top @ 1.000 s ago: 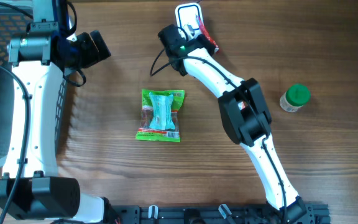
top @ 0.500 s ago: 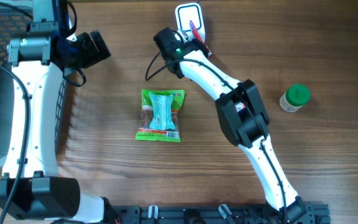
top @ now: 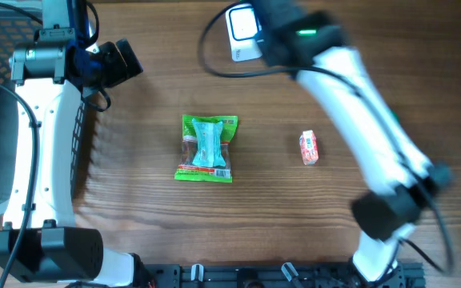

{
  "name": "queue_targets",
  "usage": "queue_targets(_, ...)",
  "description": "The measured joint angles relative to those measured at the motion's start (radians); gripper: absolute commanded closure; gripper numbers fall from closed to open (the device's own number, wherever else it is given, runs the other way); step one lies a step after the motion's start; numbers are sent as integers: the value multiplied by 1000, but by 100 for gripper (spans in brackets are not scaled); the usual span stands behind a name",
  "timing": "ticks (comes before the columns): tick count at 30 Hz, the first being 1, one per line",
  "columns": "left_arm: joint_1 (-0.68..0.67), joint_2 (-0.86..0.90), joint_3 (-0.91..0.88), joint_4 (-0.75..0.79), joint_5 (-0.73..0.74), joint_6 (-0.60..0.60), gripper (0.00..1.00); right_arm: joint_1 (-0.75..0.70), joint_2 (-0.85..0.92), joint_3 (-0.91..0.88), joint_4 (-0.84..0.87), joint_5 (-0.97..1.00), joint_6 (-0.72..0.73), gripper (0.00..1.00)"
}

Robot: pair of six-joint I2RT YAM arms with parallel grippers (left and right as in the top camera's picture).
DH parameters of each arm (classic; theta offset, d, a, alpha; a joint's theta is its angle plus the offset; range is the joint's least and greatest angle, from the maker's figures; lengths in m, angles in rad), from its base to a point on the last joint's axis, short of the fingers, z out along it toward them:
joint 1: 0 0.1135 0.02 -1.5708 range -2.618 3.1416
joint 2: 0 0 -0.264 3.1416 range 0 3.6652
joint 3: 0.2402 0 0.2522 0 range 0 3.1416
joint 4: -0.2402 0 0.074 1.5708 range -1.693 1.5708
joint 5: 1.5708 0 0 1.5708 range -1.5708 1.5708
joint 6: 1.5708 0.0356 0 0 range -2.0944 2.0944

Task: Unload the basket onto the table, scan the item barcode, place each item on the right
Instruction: 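Carry the stick packet right and set it beside the tissue pack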

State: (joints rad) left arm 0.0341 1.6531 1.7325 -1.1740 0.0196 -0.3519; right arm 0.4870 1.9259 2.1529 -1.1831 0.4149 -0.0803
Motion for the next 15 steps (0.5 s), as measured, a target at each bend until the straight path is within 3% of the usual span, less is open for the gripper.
queue_targets(8,0,0,0,0,0,0,0,-279,-95,-44,-325,-290,74,96)
queue_targets(15,0,0,0,0,0,0,0,-381,-84,-405,-261,-370,142,96)
